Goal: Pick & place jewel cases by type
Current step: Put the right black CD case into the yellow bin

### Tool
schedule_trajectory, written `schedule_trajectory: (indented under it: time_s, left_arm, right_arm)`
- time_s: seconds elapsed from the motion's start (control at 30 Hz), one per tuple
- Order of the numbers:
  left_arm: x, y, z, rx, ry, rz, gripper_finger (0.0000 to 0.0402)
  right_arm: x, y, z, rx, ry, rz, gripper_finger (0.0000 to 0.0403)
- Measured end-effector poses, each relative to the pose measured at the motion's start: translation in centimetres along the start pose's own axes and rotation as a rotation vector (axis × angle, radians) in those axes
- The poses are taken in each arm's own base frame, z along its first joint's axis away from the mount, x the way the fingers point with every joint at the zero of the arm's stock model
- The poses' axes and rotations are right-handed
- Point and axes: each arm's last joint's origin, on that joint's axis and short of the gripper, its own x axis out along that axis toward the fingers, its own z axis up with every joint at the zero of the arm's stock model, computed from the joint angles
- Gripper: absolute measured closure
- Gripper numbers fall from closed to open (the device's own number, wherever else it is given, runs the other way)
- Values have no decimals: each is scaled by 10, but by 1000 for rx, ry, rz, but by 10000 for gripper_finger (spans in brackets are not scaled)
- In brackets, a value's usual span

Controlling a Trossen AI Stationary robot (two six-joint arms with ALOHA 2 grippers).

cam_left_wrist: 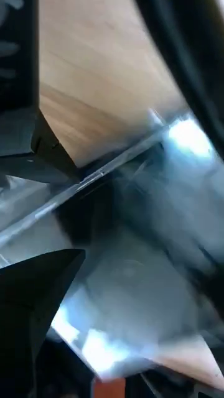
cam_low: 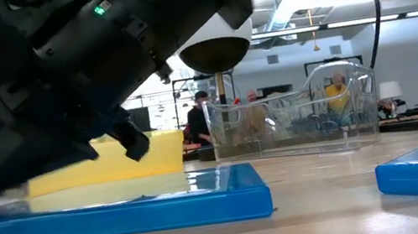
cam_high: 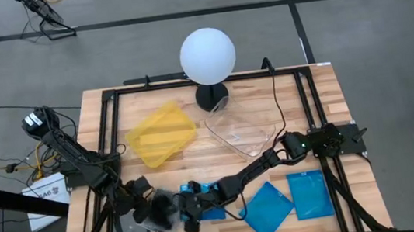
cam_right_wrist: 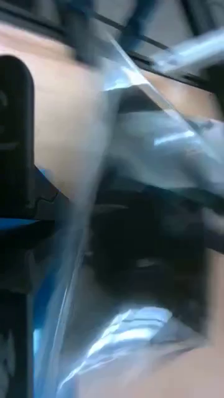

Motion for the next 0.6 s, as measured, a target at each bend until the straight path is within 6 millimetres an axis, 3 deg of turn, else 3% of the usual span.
schedule_trajectory:
  time_s: [0.17,0.6]
  left_arm:
    - [0,-6,2,47,-46,-61,228]
    - [-1,-4,3,43,-92,-26,228]
  right_arm:
    - [1,-10,6,13,-18,-38,403]
    - [1,-5,9,31,-53,6,403]
